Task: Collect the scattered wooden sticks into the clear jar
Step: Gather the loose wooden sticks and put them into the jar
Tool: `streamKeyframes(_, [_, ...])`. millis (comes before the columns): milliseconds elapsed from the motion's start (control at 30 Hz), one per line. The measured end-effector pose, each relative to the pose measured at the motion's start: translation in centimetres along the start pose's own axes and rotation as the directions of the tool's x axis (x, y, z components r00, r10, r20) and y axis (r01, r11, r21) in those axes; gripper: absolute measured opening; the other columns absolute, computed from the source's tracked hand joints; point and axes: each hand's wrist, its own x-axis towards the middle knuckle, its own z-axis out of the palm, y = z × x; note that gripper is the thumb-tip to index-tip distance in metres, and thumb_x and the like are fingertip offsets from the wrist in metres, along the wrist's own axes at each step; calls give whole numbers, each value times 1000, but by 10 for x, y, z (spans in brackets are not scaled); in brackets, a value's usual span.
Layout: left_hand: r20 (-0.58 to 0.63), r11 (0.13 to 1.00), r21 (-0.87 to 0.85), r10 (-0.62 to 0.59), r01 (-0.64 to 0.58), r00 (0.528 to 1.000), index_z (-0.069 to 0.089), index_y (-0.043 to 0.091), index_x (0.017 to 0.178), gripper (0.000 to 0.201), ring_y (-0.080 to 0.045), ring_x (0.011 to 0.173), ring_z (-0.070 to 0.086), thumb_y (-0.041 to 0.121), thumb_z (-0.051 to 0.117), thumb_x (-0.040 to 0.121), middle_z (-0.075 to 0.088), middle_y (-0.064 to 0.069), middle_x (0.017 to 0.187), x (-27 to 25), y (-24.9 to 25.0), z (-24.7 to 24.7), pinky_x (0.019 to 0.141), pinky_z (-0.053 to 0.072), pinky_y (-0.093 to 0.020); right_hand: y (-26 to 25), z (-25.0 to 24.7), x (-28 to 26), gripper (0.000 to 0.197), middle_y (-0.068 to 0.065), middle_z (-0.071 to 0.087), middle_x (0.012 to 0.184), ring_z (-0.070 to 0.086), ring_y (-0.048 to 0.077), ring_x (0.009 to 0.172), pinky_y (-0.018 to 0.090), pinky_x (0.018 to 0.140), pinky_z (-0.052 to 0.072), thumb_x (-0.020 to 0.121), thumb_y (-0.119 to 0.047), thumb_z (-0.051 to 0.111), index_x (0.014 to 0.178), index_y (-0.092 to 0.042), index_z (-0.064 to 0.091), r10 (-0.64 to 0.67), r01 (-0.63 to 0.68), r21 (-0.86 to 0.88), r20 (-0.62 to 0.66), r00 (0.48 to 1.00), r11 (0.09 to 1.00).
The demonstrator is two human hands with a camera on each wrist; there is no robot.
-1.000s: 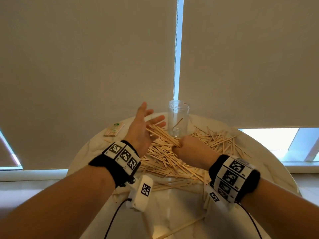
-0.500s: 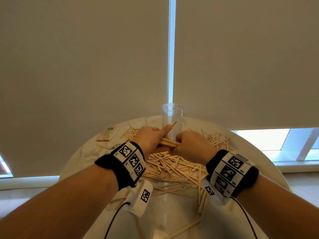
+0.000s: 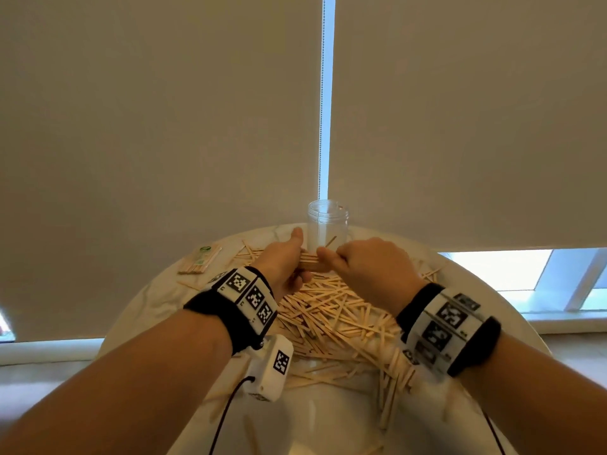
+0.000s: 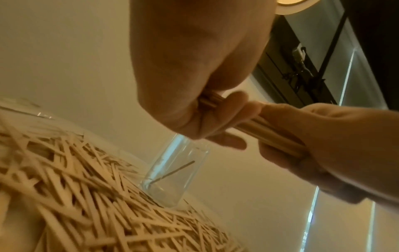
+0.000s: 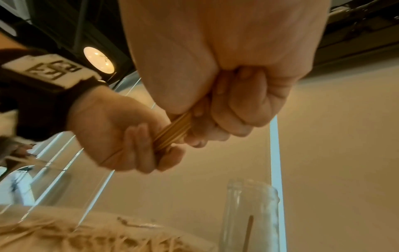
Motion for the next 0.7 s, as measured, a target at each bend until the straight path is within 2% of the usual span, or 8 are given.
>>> streamKeyframes(100, [-14, 999, -25, 48, -49, 999, 60, 7, 101, 48, -15, 59, 60, 46, 33, 107, 75, -10, 89, 27, 13, 0, 52, 49, -24, 30, -23, 36, 67, -3, 58, 62, 54, 12, 53, 25, 51, 40, 99, -68, 24, 77, -22, 67, 67, -68, -38, -17, 998, 997])
streamKeyframes(200, [-65, 991, 33, 130, -128, 989, 58, 7, 109, 15, -18, 73, 63, 20, 54, 103, 69, -12, 97, 61, 26, 0, 62, 56, -28, 58, -49, 86, 58, 0, 60, 69, 58, 17, 62, 29, 58, 44, 100, -63, 32, 82, -20, 66, 138, -146, -138, -60, 989, 980])
streamKeyframes(233, [-58, 984, 107, 149, -143, 987, 56, 8, 113, 18, -20, 82, 64, 15, 61, 98, 67, -13, 104, 74, 29, 1, 70, 59, -31, 62, -54, 105, 54, 0, 61, 72, 58, 18, 67, 32, 62, 46, 101, -60, 34, 85, -20, 65, 145, -153, -193, -51, 988, 969])
streamKeyframes(333, [-6, 941, 309, 144, -135, 990, 42, 12, 138, 72, -27, 112, 58, 19, 83, 81, 54, -13, 131, 109, 36, 10, 92, 57, -42, 57, -56, 156, 41, -1, 57, 75, 59, 21, 77, 33, 67, 45, 100, -54, 42, 89, -20, 62, 149, -122, -379, 43, 988, 917])
streamKeyframes(433, [36, 856, 496, 144, -143, 989, 17, 19, 155, 120, -35, 131, 48, 40, 93, 64, 43, -14, 149, 137, 39, 19, 106, 45, -47, 41, -36, 196, 36, -4, 52, 71, 57, 21, 77, 31, 68, 46, 97, -51, 53, 83, -18, 55, 122, -6, -505, 198, 973, 863])
streamKeyframes(500, [84, 804, 569, 155, -175, 984, 11, 22, 156, 131, -36, 135, 45, 48, 94, 59, 42, -14, 151, 152, 36, 24, 108, 42, -46, 32, -15, 217, 43, -4, 52, 70, 56, 20, 73, 30, 70, 47, 95, -52, 59, 74, -15, 53, 122, 83, -555, 322, 939, 827])
streamKeyframes(567, [118, 787, 579, 179, -214, 977, 14, 19, 154, 128, -33, 132, 49, 47, 94, 58, 47, -11, 147, 163, 30, 30, 106, 44, -45, 28, 8, 234, 45, -2, 56, 69, 58, 19, 74, 29, 71, 46, 92, -53, 63, 71, -14, 56, 148, 142, -558, 441, 885, 818])
streamKeyframes(700, [117, 796, 543, 242, -266, 963, 24, 19, 150, 106, -29, 122, 57, 38, 90, 69, 57, -8, 138, 171, 15, 32, 96, 48, -35, 30, 33, 254, 36, -4, 72, 79, 63, 15, 74, 27, 67, 47, 86, -51, 72, 85, -15, 75, 173, 142, -433, 608, 775, 890])
